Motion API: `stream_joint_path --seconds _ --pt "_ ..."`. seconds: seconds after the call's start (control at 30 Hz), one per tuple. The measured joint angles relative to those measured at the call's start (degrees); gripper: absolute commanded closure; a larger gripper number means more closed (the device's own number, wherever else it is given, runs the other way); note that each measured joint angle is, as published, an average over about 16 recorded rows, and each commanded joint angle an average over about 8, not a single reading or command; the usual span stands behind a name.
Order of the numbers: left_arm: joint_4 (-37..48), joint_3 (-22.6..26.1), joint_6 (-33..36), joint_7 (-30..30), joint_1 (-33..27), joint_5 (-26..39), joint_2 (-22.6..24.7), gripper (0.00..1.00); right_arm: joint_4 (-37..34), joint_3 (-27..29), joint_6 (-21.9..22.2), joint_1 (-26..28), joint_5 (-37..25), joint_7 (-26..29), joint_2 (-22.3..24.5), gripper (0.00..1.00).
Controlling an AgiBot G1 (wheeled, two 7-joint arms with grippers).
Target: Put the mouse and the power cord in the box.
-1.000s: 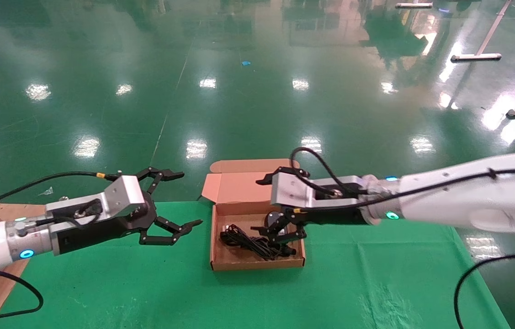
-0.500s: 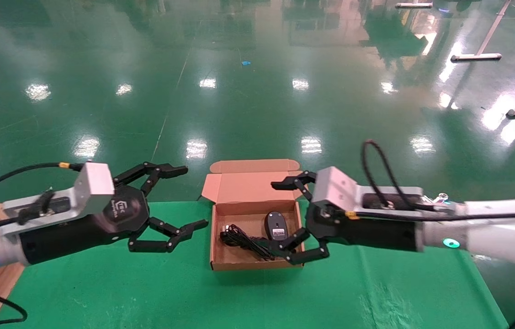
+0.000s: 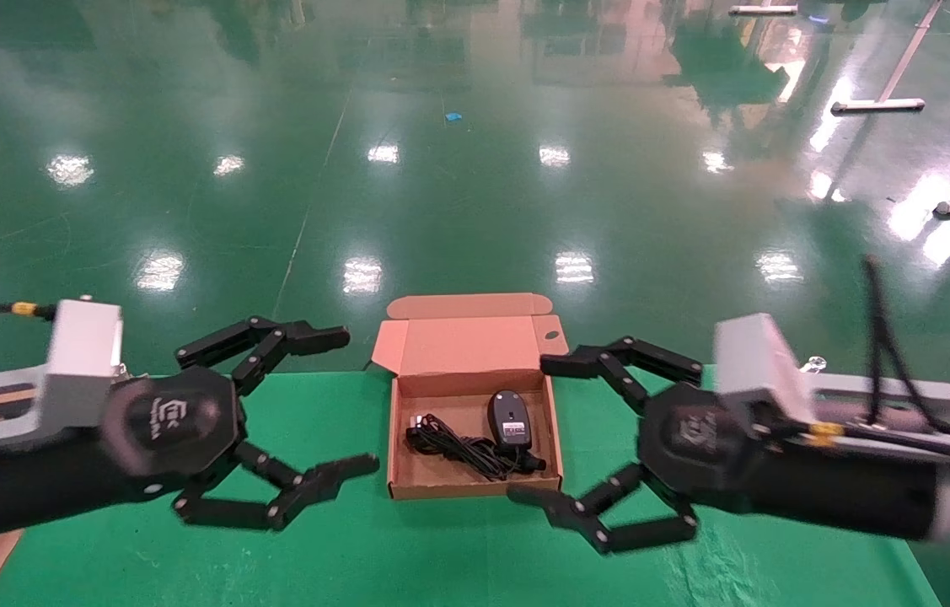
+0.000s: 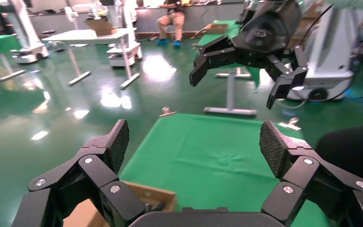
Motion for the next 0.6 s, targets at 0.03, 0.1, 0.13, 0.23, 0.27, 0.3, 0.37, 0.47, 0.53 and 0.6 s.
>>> stream_joint_path --seconds 0.03,0.1,0.13,0.23,0.27,0.3,0.37,0.47,0.53,0.6 --pt "-1.2 -0.5 0.3 -1.1 0.5 -0.2 -0.4 0.00 0.8 0.6 -0.5 -0.7 0.8 0.6 0.7 0.00" --pt "-3.5 -1.6 1.0 -3.4 1.4 -0.5 -1.3 0.00 2.4 1.7 -1.5 -2.0 2.5 1.9 2.2 0.00" --pt "-4.6 -2.1 1.3 -4.5 1.9 -0.7 -1.7 0.00 3.3 2.3 -2.0 -2.6 3.3 2.5 2.9 0.00" --pt "-8.2 -3.6 2.3 -7.9 3.3 -1.2 -3.0 0.00 5.7 4.0 -3.5 -4.6 5.8 4.4 5.1 0.00" --pt "-9.2 -4.1 2.6 -8.9 3.7 -1.4 -3.4 0.00 6.5 4.5 -3.9 -5.2 6.6 5.0 5.7 0.00" --pt "-10.3 -4.6 2.9 -10.0 4.2 -1.6 -3.8 0.00 7.3 5.0 -4.4 -5.8 7.4 5.6 6.4 0.00" --pt "-12.5 -5.6 3.5 -12.0 5.0 -1.9 -4.6 0.00 8.8 6.1 -5.3 -7.0 8.9 6.7 7.7 0.00" --pt "-15.1 -6.8 4.3 -14.4 6.1 -2.3 -5.5 0.00 10.6 7.4 -6.5 -8.5 10.8 8.0 9.4 0.00" --pt "-16.5 -7.4 4.7 -15.6 6.7 -2.5 -6.0 0.00 11.6 8.1 -7.1 -9.3 11.8 8.7 10.2 0.00" --pt "-17.5 -7.8 5.0 -16.5 7.1 -2.7 -6.4 0.00 12.3 8.6 -7.5 -9.9 12.6 9.2 10.9 0.00"
